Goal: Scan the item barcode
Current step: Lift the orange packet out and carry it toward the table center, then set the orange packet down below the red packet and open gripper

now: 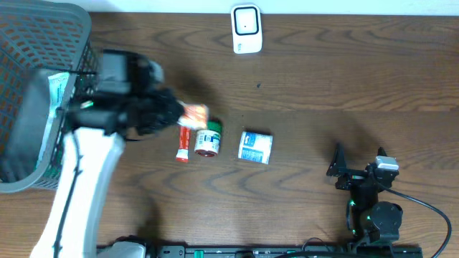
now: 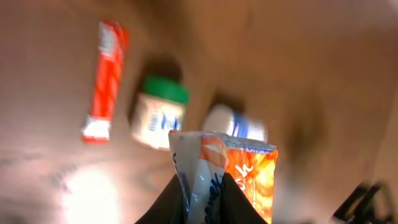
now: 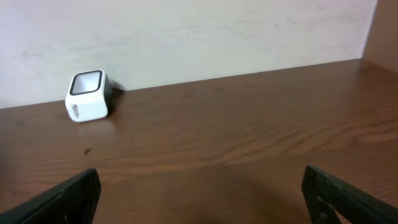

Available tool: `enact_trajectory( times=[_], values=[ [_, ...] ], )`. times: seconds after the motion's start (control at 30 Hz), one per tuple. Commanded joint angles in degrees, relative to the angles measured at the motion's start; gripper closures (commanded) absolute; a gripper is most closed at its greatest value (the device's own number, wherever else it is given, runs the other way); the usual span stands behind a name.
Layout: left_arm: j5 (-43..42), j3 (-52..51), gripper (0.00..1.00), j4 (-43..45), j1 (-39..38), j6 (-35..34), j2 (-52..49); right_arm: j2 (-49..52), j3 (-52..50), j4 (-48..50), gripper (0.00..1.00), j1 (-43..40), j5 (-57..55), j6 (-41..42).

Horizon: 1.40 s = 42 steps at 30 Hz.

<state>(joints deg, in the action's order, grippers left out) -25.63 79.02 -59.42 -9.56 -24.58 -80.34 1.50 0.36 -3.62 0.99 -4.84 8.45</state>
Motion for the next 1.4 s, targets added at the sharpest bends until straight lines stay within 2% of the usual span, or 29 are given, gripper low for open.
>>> enact_trajectory(
  times=[0.0,0.23,0.4,0.6,0.87,0.93,0.97,1.07,1.3,1.37],
  values=[
    [1.07,-0.66,0.85,-2.8,-3.54,5.46,-3.98,0.0,-0.04,-0.2,0.01,0.28,-0.2,-0.83],
    [14.43,-0.66,0.85,-13.11,-3.85,6.84,-10.51,0.0,-0.04,-0.2,0.01,0.28,-0.22,-0.83],
    [17.22,-0.66,0.85,-15.61,-3.8,6.95,-15.06,0.0,-0.04,-0.2,0.01,0.28,-0.2,-0.83],
    [26.21,-0.63,0.84,-19.41,-2.84,6.56,-23.8,0.0,-0.04,-0.2,0.01,0.28,-0.2,-0.83],
    [28.24,-0.15,0.83,-18.51,0.59,6.54,-32.83,0.0,-0.04,-0.2,0.01,0.28,-0.2,-0.83],
    [27.8,-0.13,0.71,-17.79,1.14,6.54,-33.51,0.0,-0.04,-0.2,0.01,0.28,-0.2,-0.83],
    [27.61,-0.13,0.6,-17.38,1.33,6.54,-33.51,0.0,-0.04,-0.2,0.01,0.28,-0.2,-0.83],
    [27.58,0.15,0.4,-16.57,1.53,6.54,-33.4,0.0,-0.04,-0.2,0.01,0.28,-0.2,-0.83],
    [27.61,1.4,0.33,-16.24,1.53,6.56,-33.4,0.0,-0.04,-0.2,0.01,0.28,-0.2,-0.83],
    [27.61,2.75,0.28,-16.83,1.53,6.56,-33.35,0.0,-0.04,-0.2,0.01,0.28,-0.2,-0.83]
  ],
)
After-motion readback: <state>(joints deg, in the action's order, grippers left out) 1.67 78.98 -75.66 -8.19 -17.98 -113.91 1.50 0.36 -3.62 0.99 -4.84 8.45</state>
